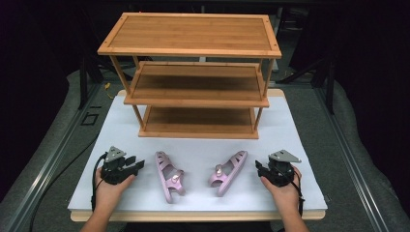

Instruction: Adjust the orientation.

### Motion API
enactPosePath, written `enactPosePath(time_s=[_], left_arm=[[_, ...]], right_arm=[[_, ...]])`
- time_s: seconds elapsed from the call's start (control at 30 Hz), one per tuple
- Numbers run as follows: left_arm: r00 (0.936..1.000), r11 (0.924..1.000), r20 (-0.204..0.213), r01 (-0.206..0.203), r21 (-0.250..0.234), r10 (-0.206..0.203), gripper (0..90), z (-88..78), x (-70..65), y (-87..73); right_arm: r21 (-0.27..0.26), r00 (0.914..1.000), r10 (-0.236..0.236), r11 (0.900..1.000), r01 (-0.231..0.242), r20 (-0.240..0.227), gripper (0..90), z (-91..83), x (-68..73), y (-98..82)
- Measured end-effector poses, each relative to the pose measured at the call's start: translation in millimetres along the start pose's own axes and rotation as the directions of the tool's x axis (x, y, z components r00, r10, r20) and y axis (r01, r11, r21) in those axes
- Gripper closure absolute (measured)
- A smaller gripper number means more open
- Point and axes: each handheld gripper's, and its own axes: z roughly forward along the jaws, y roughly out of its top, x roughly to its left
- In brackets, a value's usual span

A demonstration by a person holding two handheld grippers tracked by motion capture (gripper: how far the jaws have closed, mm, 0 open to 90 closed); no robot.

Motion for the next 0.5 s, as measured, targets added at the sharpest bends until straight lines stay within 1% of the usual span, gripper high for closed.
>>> enactPosePath(time_s=[0.03, 0.07, 0.1, 0.13, 0.2, 0.23, 0.27, 0.3, 0.33, 0.37, 0.4, 0.43, 0.5], left_arm=[[1.0000, 1.0000, 0.007, -0.005, 0.002, 0.005, 58.8, -0.4, -1.2, 0.8], [0.9999, 1.0000, 0.014, -0.009, 0.001, 0.009, 61.1, -0.7, -2.3, 1.6], [0.9997, 1.0000, 0.022, -0.008, 0.001, 0.008, 61.1, -0.9, -3.4, 2.0], [0.9996, 1.0000, 0.026, -0.007, -0.003, 0.007, 63.4, -1.9, -5.3, 2.4], [0.9993, 1.0000, 0.038, -0.003, -0.009, 0.004, 64.3, -4.3, -7.8, 3.5], [0.9992, 0.9999, 0.039, -0.008, -0.010, 0.008, 65.3, -5.8, -8.8, 3.9], [0.9990, 0.9999, 0.043, -0.010, -0.010, 0.010, 67.1, -6.9, -10.1, 4.1], [0.9984, 0.9997, 0.052, -0.024, 0.000, 0.024, 72.2, -7.8, -10.9, 4.6], [0.9977, 0.9993, 0.057, -0.037, 0.004, 0.037, 84.3, -9.8, -13.4, 5.6], [0.9977, 0.9993, 0.057, -0.037, 0.004, 0.037, 89.2, -9.8, -13.4, 5.6], [0.9970, 0.9990, 0.062, -0.045, 0.002, 0.045, 89.7, -12.4, -15.4, 6.9], [0.9966, 0.9990, 0.070, -0.044, -0.008, 0.044, 89.7, -15.2, -17.8, 8.0], [0.9943, 0.9981, 0.091, -0.053, -0.030, 0.056, 89.9, -21.7, -23.2, 10.5]], right_arm=[[-0.002, 0.9999, -0.011, 1.000, 0.011, 0.011, 47.3, -1.5, 1.1, 0.8], [-0.020, 0.9996, -0.021, 1.000, 0.022, 0.016, 46.6, -1.7, 2.9, 2.1], [-0.020, 0.9996, -0.021, 1.000, 0.022, 0.016, 46.6, -1.7, 2.9, 2.1], [-0.017, 0.9991, -0.024, 1.000, 0.024, 0.034, 46.0, -2.9, 4.8, 2.9], [-0.011, 0.9994, -0.018, 1.000, 0.018, 0.028, 46.3, -3.3, 4.9, 3.1], [-0.016, 0.9996, -0.009, 1.000, 0.009, 0.028, 47.7, -4.2, 5.2, 3.0], [-0.021, 0.9996, -0.002, 1.000, 0.002, 0.027, 51.6, -4.9, 5.2, 3.1], [-0.017, 0.9998, 0.016, 1.000, -0.016, 0.014, 59.3, -6.0, 5.0, 3.6], [-0.027, 0.9996, 0.016, 0.999, -0.017, -0.024, 73.2, -7.9, 4.3, 4.2], [-0.027, 0.9996, 0.016, 0.999, -0.017, -0.024, 73.2, -7.9, 4.3, 4.2], [-0.026, 0.9999, 0.004, 1.000, -0.004, -0.009, 78.4, -10.0, 5.2, 5.4], [-0.026, 0.9999, 0.004, 1.000, -0.004, -0.009, 78.4, -10.0, 5.2, 5.4], [-0.031, 0.9999, -0.001, 1.000, 0.001, -0.013, 81.8, -12.0, 5.5, 5.9]])
